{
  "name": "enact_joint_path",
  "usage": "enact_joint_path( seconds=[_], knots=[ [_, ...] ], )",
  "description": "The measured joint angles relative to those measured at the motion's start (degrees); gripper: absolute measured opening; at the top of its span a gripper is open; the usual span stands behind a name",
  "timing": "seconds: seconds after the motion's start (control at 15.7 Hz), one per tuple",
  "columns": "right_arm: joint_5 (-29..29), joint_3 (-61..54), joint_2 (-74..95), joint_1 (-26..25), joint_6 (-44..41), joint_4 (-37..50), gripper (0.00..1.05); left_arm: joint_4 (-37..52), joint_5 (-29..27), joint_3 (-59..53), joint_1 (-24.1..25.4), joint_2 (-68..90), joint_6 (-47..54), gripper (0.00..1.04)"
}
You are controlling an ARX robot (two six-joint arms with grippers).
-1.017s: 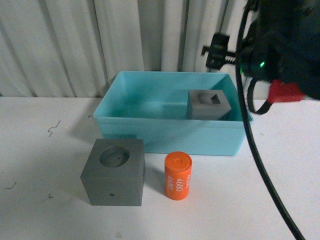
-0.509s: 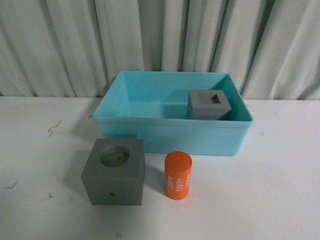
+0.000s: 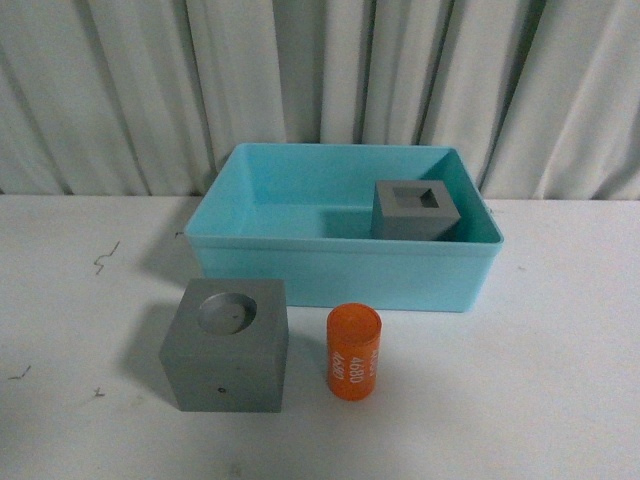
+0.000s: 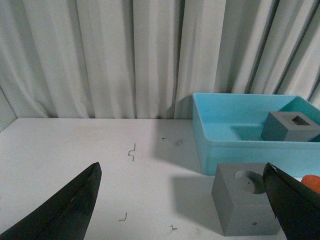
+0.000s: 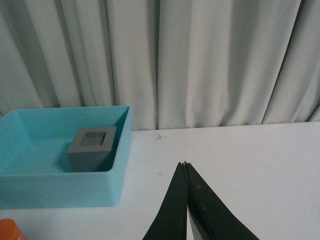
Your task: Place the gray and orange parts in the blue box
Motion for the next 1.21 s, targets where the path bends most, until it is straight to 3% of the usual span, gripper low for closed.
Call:
enact_joint_path(
  seconds=[0.25, 0.38, 0.44, 0.89, 1.21],
  knots=[
    [-5.2, -4.1, -9.4, -6.0, 0.0, -5.0, 0.02, 0.0, 0.0, 0.0, 0.0, 0.0, 0.0, 0.98],
    [-5.9, -5.8, -13.9, -5.6, 0.0, -8.2, 0.02, 0.0, 0.0, 0.0, 0.0, 0.0, 0.0, 0.98],
    [-5.9, -7.7, -14.3, -5.6, 0.0, -5.4, 0.02, 0.0, 0.0, 0.0, 0.0, 0.0, 0.0, 0.98],
    [-5.9, -8.6, -31.5, -5.6, 0.0, -21.7, 0.02, 0.0, 0.0, 0.0, 0.0, 0.0, 0.0, 0.98],
    [-5.9, -8.6, -34.1, -5.6, 0.0, -24.2, 0.02, 0.0, 0.0, 0.0, 0.0, 0.0, 0.0, 0.98]
  ],
)
